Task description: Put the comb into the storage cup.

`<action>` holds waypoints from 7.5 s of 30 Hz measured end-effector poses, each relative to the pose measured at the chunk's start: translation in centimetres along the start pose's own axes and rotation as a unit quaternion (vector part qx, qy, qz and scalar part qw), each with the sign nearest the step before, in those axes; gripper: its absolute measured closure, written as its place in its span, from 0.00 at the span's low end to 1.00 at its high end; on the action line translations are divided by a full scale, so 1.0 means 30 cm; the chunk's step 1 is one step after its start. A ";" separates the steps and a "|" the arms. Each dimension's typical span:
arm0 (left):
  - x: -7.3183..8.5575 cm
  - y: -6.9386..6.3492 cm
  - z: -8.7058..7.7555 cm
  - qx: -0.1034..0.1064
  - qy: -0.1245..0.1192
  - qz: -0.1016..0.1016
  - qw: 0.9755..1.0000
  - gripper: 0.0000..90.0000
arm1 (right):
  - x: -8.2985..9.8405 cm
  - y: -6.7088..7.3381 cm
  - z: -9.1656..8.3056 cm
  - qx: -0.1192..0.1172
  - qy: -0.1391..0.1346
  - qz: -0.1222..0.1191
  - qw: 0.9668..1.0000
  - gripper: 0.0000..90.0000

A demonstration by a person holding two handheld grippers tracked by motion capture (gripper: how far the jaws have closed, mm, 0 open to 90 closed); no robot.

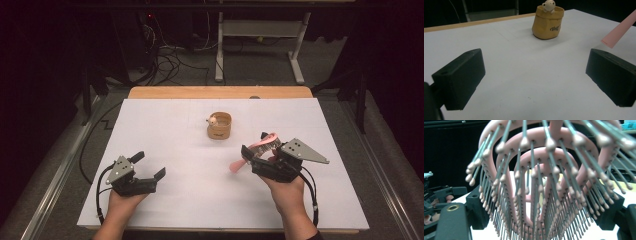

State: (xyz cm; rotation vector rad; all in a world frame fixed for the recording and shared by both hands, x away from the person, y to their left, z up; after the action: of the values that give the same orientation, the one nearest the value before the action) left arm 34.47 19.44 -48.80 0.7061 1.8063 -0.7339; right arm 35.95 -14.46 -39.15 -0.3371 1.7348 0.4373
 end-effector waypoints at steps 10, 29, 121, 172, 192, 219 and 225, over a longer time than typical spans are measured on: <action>0.005 -0.003 0.010 0.006 0.011 -0.001 1.000 0.00 | -0.015 -0.038 -0.016 0.016 -0.007 -0.002 1.000 0.23; 0.007 -0.015 0.016 0.015 0.002 0.009 1.000 0.00 | -0.003 -0.069 0.004 0.038 -0.001 -0.008 0.999 0.23; 0.008 -0.071 0.049 0.059 -0.004 0.026 0.998 0.00 | -0.206 -0.063 0.499 0.084 -0.001 0.003 0.996 0.22; 0.008 -0.076 0.048 0.065 -0.011 0.024 0.998 0.00 | -0.129 -0.030 0.595 0.072 0.027 0.021 0.997 0.22; 0.009 -0.077 0.047 0.068 -0.011 0.023 0.997 0.00 | -0.090 -0.017 0.615 0.074 0.041 0.019 0.996 0.22; 0.010 -0.078 0.050 0.068 -0.011 0.023 0.997 0.00 | -0.091 -0.033 0.601 0.067 0.062 0.014 0.996 0.21; 0.010 -0.078 0.051 0.069 -0.011 0.024 0.997 0.00 | -0.090 -0.048 0.596 0.068 0.066 0.019 0.995 0.21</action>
State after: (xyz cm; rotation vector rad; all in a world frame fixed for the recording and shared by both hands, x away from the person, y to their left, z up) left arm 33.51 16.81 -49.18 0.8269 1.7257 -0.8379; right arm 52.68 -7.46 -39.78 -0.2385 1.8926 0.3277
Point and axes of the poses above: each handheld gripper's, and its own axes: z roughly forward along the jaws, x roughly out of its underside, y roughly to its left, the point moved 7 cm from there along z, roughly forward along the jaws, and after that the axes turned 12 degrees about x, right-handed, at the moved point
